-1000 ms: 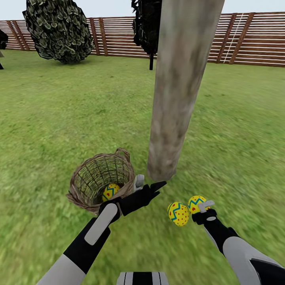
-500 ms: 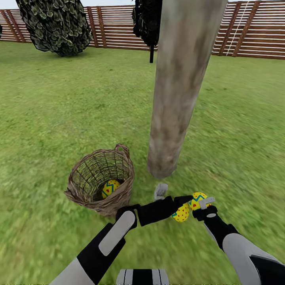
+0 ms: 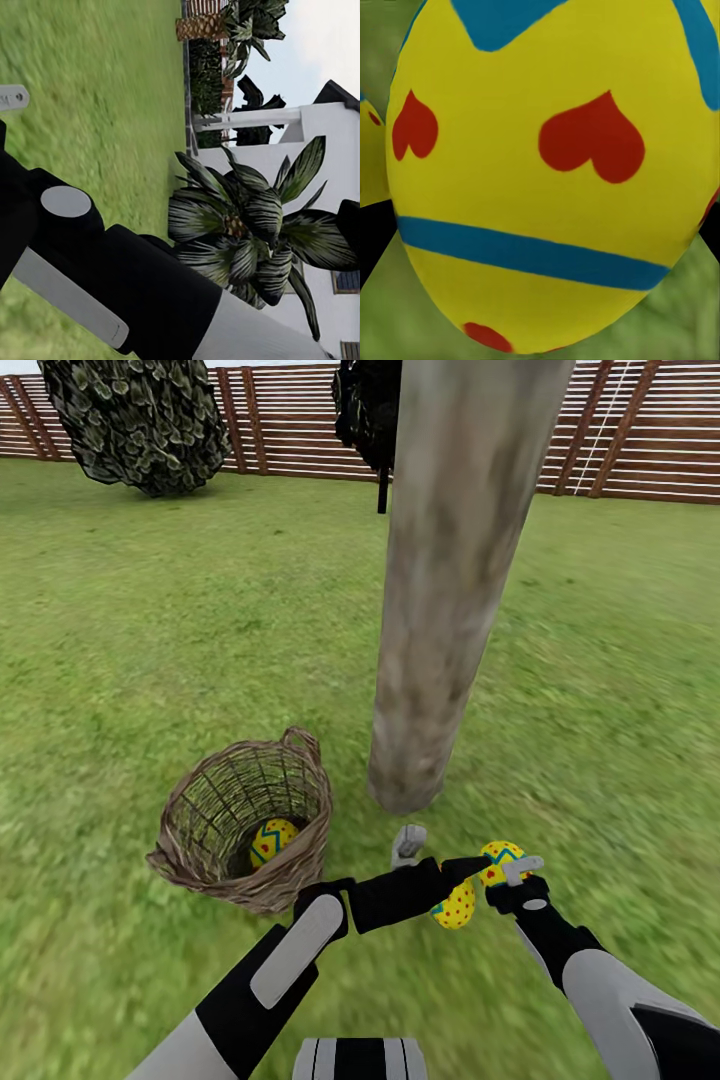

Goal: Take the three Easter eggs out of the wicker basket on the lawn in the garden, then place them on the lawn next to a single tree (choose any tree) so that all three eggs are next to the same tree and none are left in the basket.

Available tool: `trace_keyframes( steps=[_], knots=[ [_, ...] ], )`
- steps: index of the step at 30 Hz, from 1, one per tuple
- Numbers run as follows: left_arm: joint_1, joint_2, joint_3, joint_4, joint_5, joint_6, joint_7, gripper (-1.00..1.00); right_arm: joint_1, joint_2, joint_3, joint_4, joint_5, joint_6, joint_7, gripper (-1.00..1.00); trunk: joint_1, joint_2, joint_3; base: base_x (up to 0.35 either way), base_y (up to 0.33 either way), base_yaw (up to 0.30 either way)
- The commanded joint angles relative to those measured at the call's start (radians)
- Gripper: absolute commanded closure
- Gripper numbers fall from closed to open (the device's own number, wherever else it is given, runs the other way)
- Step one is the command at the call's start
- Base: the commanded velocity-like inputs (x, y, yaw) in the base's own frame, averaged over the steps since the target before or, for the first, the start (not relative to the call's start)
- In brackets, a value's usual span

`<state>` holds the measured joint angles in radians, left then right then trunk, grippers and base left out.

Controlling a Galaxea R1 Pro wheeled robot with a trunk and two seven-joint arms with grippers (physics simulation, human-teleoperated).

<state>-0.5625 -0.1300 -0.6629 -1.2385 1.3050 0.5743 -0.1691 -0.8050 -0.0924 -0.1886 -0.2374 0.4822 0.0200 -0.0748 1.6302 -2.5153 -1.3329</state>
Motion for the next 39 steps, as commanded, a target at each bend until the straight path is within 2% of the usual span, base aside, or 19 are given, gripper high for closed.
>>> trace_keyframes(
  steps=[1,3,7,20,25,29,30,39],
  knots=[
    [0.000,0.000,0.000,0.000,0.004,0.004,-0.001,-1.00,0.000,0.000,-0.005,0.000,0.007,0.002,0.000,1.00,0.000,0.000,-0.001,0.006,-0.004,0.000],
    [0.000,0.000,0.000,-0.001,0.005,0.004,-0.002,-1.00,0.000,0.000,-0.005,0.000,0.006,0.002,0.000,1.00,0.000,0.000,-0.001,0.001,-0.001,0.000],
    [0.000,0.000,0.000,-0.001,0.028,0.004,-0.001,-1.00,0.000,0.002,-0.005,0.000,0.006,0.002,0.000,1.00,0.002,-0.001,-0.016,0.000,0.000,0.000],
    [0.000,0.000,0.000,0.001,0.029,0.004,-0.001,-1.00,0.000,0.000,-0.011,-0.002,0.004,0.007,-0.004,1.00,0.007,-0.004,-0.066,0.000,0.000,0.000],
    [0.000,0.000,0.000,0.001,0.029,0.004,-0.001,-1.00,0.000,0.000,-0.011,-0.003,0.004,0.011,-0.039,1.00,0.010,-0.005,-0.086,0.000,0.000,0.000],
    [0.000,0.000,0.000,0.001,0.029,0.004,-0.001,-1.00,-0.002,-0.001,-0.010,-0.003,-0.066,0.011,-0.049,1.00,0.012,-0.006,-0.101,0.000,0.000,0.000],
    [0.000,0.000,0.000,0.001,0.029,0.004,-0.001,-1.00,-0.002,-0.001,-0.009,-0.003,-0.072,0.011,-0.050,1.00,0.012,-0.007,-0.105,0.000,0.000,0.000],
    [0.000,0.000,0.000,0.001,0.029,0.004,-0.001,-1.00,-0.003,0.002,-0.007,-0.006,-0.079,0.000,-0.048,1.00,0.016,-0.009,-0.140,0.000,0.000,0.000]
  ],
)
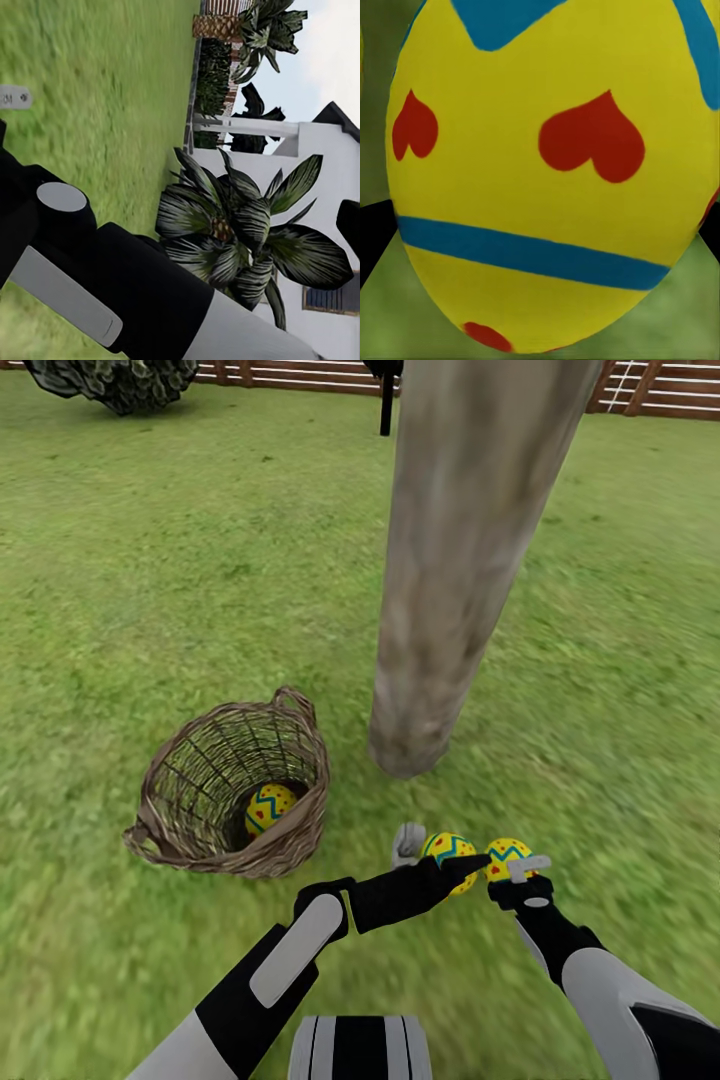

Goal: Take the three Easter eggs out of the wicker basket on the lawn in the garden, then place them on the lawn next to a single tree (choose any tree) so that all three eggs are next to the same tree and none are left in the basket.

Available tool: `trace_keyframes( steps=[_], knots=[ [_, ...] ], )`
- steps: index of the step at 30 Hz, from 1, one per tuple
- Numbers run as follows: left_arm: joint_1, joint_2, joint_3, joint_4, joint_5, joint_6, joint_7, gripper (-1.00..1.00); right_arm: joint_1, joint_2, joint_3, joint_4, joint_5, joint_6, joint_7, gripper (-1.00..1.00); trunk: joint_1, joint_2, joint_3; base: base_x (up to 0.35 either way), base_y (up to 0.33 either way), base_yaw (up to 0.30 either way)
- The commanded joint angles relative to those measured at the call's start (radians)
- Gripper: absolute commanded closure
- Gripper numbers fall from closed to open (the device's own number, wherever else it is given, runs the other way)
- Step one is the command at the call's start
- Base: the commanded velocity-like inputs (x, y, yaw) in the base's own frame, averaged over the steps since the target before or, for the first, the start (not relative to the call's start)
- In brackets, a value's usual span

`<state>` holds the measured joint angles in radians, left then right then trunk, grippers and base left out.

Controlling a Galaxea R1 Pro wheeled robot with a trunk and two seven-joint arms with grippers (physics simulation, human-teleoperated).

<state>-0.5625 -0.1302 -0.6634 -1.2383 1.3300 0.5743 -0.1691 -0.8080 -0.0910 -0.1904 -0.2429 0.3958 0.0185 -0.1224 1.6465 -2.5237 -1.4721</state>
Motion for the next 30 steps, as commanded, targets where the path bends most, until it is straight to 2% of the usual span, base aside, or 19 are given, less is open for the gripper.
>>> trace_keyframes(
  steps=[1,5,17,18,27,30],
  knots=[
    [0.000,0.000,0.001,0.000,0.004,0.004,-0.001,-1.00,0.000,0.000,-0.005,-0.001,0.008,0.002,0.000,1.00,0.000,0.000,-0.005,0.000,0.000,0.000],
    [0.000,0.000,0.001,0.000,0.005,0.004,-0.001,-1.00,0.000,0.000,-0.005,-0.002,0.008,0.004,-0.002,1.00,0.002,-0.001,-0.020,0.000,0.000,0.000],
    [0.000,0.001,0.001,0.005,0.005,0.003,-0.001,-1.00,0.000,0.002,-0.002,-0.001,0.011,0.010,0.000,1.00,0.002,-0.001,-0.020,0.040,0.000,0.000],
    [0.000,0.001,0.001,0.005,0.005,0.003,-0.001,-1.00,0.000,0.002,-0.002,-0.001,0.011,0.010,0.000,-1.00,0.002,-0.001,-0.020,0.000,0.000,0.000],
    [0.000,0.001,0.001,0.005,0.005,0.003,-0.001,-1.00,0.000,-0.001,-0.003,-0.001,0.009,0.014,0.001,-1.00,0.002,-0.001,-0.020,0.000,0.000,0.000],
    [0.000,0.000,0.001,0.004,0.005,0.004,-0.001,-1.00,0.000,-0.001,-0.003,-0.001,0.008,0.014,0.001,-1.00,0.001,-0.001,-0.008,0.000,0.000,0.000]
  ],
)
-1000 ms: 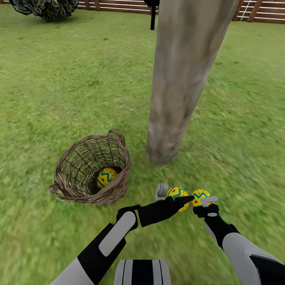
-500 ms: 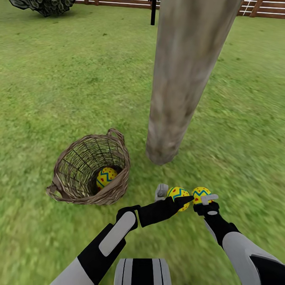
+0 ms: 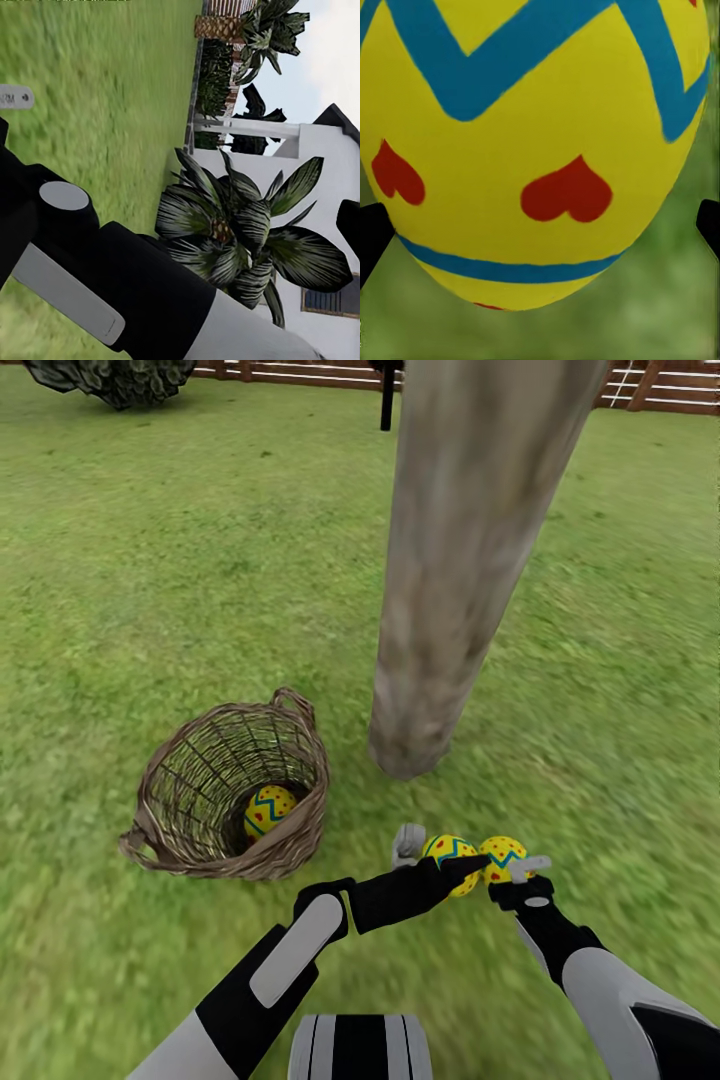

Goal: Take the three Easter eggs out of the wicker basket on the lawn in the garden, then place them on the lawn next to a single tree (choose any tree) so that all three eggs are next to the same tree and none are left in the basket.

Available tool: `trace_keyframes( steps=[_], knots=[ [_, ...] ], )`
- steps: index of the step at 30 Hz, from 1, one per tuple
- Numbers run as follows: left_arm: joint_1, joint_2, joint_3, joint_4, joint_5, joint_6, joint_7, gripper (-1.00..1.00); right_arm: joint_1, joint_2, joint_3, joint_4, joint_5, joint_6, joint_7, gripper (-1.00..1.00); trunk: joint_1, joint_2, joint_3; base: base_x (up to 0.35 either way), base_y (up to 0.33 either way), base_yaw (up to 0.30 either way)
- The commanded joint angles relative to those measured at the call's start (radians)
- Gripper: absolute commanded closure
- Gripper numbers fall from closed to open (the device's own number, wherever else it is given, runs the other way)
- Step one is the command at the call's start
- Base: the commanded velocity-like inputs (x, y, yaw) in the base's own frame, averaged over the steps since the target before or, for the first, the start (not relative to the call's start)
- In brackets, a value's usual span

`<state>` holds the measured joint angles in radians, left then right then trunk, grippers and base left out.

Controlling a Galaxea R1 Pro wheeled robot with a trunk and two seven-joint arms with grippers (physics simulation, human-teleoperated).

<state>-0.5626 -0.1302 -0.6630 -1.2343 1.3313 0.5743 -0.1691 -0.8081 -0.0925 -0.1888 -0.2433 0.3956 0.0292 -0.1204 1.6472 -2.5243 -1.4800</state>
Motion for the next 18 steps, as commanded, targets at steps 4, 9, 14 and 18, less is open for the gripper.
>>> trace_keyframes(
  steps=[4,9,14,18],
  knots=[
    [0.000,0.000,0.000,-0.002,0.003,0.004,-0.001,-1.00,0.000,0.000,-0.004,-0.001,0.008,0.003,-0.001,-1.00,-0.002,0.001,0.015,0.000,0.000,0.000],
    [0.000,-0.001,-0.001,-0.003,0.003,0.005,-0.001,-1.00,0.000,0.002,-0.005,-0.001,0.008,0.003,-0.001,-1.00,-0.004,0.002,0.034,0.000,0.000,0.000],
    [0.000,0.000,0.000,-0.001,0.003,0.005,0.002,-1.00,0.000,0.003,-0.004,-0.001,0.009,0.004,-0.001,-1.00,-0.006,0.003,0.054,0.000,0.000,0.000],
    [0.000,0.000,0.002,-0.002,0.003,0.006,0.003,-1.00,0.000,0.004,-0.001,-0.001,0.014,0.000,-0.003,-1.00,-0.008,0.004,0.069,0.000,0.000,0.000]
  ],
)
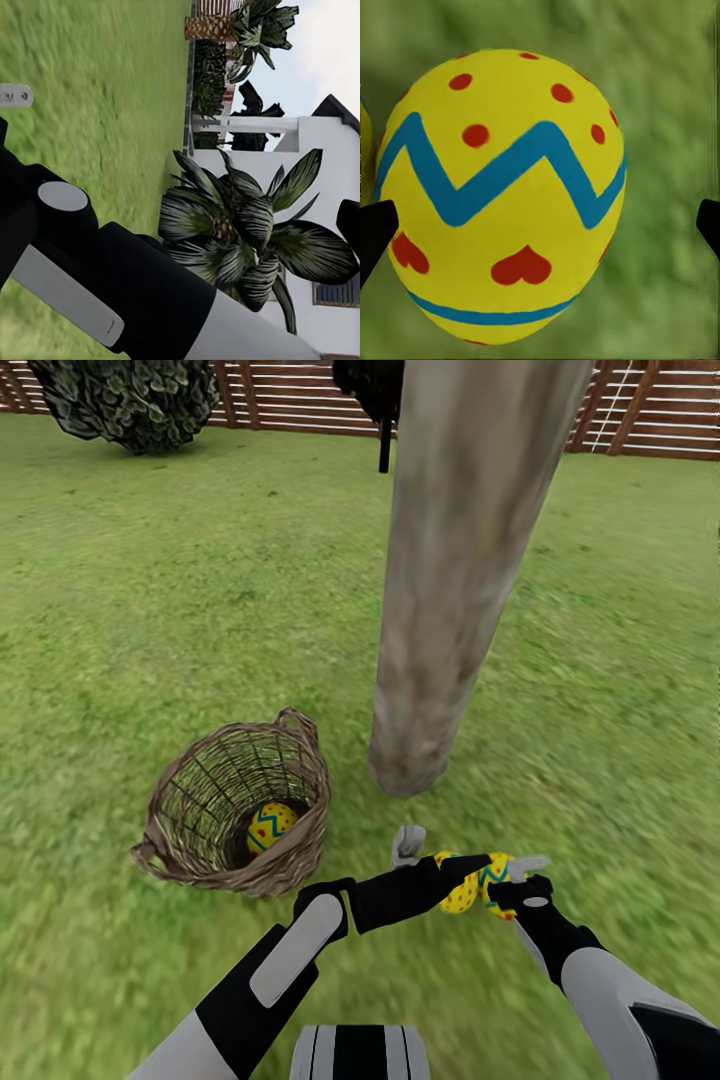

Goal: Take the three Easter eggs out of the wicker basket on the lawn in the garden, then place them on the lawn next to a single tree (choose any tree) so that all three eggs are next to the same tree and none are left in the basket.

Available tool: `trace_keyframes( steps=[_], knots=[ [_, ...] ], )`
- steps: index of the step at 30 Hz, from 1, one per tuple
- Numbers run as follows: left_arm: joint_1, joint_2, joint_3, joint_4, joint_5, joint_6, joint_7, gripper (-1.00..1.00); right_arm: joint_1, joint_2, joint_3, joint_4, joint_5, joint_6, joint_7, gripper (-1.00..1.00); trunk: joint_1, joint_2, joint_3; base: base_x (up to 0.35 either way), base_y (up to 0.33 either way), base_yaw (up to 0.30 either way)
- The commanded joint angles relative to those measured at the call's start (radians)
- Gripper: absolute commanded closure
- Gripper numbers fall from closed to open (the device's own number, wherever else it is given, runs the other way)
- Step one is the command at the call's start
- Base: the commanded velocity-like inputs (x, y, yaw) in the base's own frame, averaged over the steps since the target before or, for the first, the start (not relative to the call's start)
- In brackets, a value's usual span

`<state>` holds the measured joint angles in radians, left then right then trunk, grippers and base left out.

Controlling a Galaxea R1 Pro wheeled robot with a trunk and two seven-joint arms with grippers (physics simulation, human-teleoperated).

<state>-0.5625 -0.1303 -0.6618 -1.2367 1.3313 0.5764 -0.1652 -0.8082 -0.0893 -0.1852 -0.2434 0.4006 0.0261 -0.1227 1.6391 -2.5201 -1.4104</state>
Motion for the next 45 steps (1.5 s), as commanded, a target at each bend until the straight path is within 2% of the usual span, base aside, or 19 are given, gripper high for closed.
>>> trace_keyframes(
  steps=[1,6,10,14,17,22,25,28,32,34,36,41,42,44,45],
  knots=[
    [0.000,0.000,0.000,0.000,0.003,0.004,-0.001,-1.00,0.000,0.000,-0.005,-0.001,0.009,0.001,0.000,-1.00,-0.001,0.000,0.003,0.000,0.000,0.000],
    [0.000,0.000,0.001,0.005,0.003,0.003,-0.001,-1.00,0.000,-0.001,-0.005,-0.013,0.009,-0.005,0.006,-1.00,-0.003,0.001,0.023,0.000,0.000,0.000],
    [0.000,0.000,0.004,0.006,0.003,0.003,0.000,-1.00,0.007,0.001,-0.006,-0.141,0.005,0.007,0.009,-1.00,-0.005,0.002,0.038,0.000,0.000,0.000],
    [0.000,0.001,0.006,0.003,0.003,0.004,0.002,-1.00,0.011,-0.003,-0.010,-0.197,0.001,0.041,0.023,-1.00,-0.006,0.003,0.054,-0.026,0.000,0.000],
    [0.000,0.003,0.007,0.000,0.003,0.006,0.002,-1.00,0.012,-0.010,-0.012,-0.218,-0.001,0.101,0.106,-1.00,-0.008,0.004,0.065,-0.276,0.000,0.000],
    [0.000,0.007,0.008,-0.002,0.003,0.008,0.001,-1.00,0.012,-0.029,-0.013,-0.247,-0.002,0.160,0.204,-1.00,-0.010,0.005,0.085,-0.334,0.000,0.000],
    [0.000,0.009,0.009,-0.003,0.003,0.009,0.000,-1.00,0.012,-0.040,-0.012,-0.250,-0.002,0.178,0.264,-1.00,-0.011,0.006,0.096,-0.344,0.000,0.000],
    [0.000,0.013,0.014,-0.003,0.003,0.011,0.000,-1.00,0.012,-0.060,-0.012,-0.250,-0.002,0.192,0.360,-1.00,-0.013,0.006,0.108,-0.344,0.000,0.000],
    [0.000,0.015,0.057,-0.003,0.003,0.018,0.000,-1.00,0.012,-0.074,-0.011,-0.251,-0.002,0.231,0.458,-1.00,-0.015,0.007,0.123,-0.283,0.000,0.000],
    [0.000,0.018,0.096,-0.001,0.002,0.022,-0.001,-1.00,0.012,-0.077,-0.012,-0.251,-0.002,0.269,0.569,-1.00,-0.015,0.008,0.131,-0.045,0.000,0.000],
    [0.000,0.031,0.119,-0.002,0.002,0.023,-0.002,-1.00,0.012,-0.084,-0.013,-0.252,-0.001,0.300,0.656,-1.00,-0.016,0.008,0.139,-0.010,0.000,0.000],
    [0.000,0.055,0.158,-0.003,0.002,0.023,-0.003,-1.00,0.012,-0.105,-0.012,-0.253,-0.001,0.311,0.823,-1.00,-0.019,0.009,0.158,-0.002,0.000,0.000],
    [0.000,0.062,0.172,-0.007,0.001,0.023,-0.003,-1.00,0.012,-0.110,-0.011,-0.254,-0.002,0.313,0.879,-1.00,-0.019,0.010,0.162,0.000,0.000,0.000],
    [-0.001,0.068,0.183,-0.014,0.000,0.023,-0.002,-1.00,0.012,-0.111,-0.012,-0.254,-0.002,0.314,0.913,-1.00,-0.020,0.010,0.170,0.000,0.000,0.000],
    [-0.001,0.082,0.194,-0.016,-0.001,0.023,-0.001,-1.00,0.012,-0.110,-0.011,-0.254,-0.002,0.314,0.926,-1.00,-0.020,0.010,0.174,0.000,0.000,0.000]
  ],
)
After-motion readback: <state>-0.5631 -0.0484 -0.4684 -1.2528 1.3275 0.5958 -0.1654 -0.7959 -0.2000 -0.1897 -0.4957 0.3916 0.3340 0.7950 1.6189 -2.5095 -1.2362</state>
